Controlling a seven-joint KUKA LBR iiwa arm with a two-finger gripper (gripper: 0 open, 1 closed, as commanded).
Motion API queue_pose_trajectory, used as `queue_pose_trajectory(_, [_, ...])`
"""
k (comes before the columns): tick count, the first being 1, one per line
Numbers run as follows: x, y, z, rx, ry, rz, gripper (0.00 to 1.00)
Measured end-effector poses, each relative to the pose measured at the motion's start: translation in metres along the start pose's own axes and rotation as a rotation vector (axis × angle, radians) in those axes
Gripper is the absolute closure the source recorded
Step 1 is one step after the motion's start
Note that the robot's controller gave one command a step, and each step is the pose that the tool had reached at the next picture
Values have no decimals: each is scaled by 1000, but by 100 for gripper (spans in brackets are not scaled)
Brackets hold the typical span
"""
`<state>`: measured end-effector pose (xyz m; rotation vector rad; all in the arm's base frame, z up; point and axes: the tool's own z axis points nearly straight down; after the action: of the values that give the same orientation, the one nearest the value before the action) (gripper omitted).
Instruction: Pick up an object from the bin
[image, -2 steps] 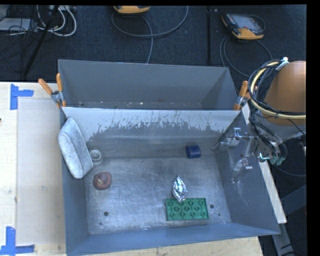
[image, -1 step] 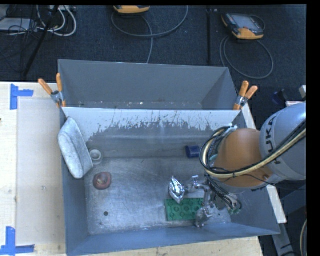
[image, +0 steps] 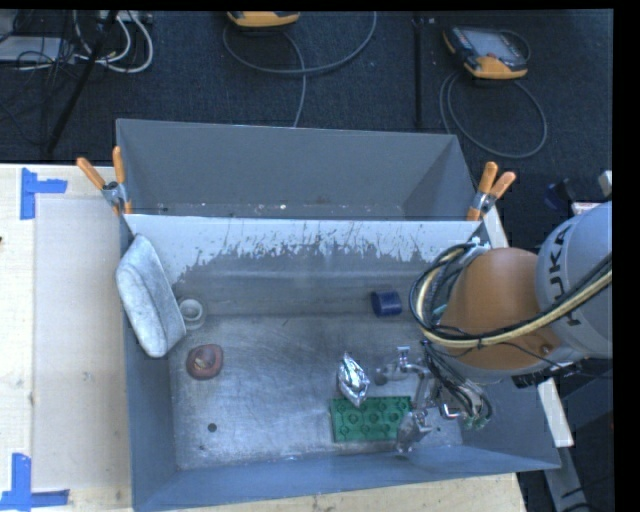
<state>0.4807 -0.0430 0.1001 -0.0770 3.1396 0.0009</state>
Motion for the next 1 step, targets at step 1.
queue_pose_trajectory(1, [0, 0, 1, 0, 2, 3, 0])
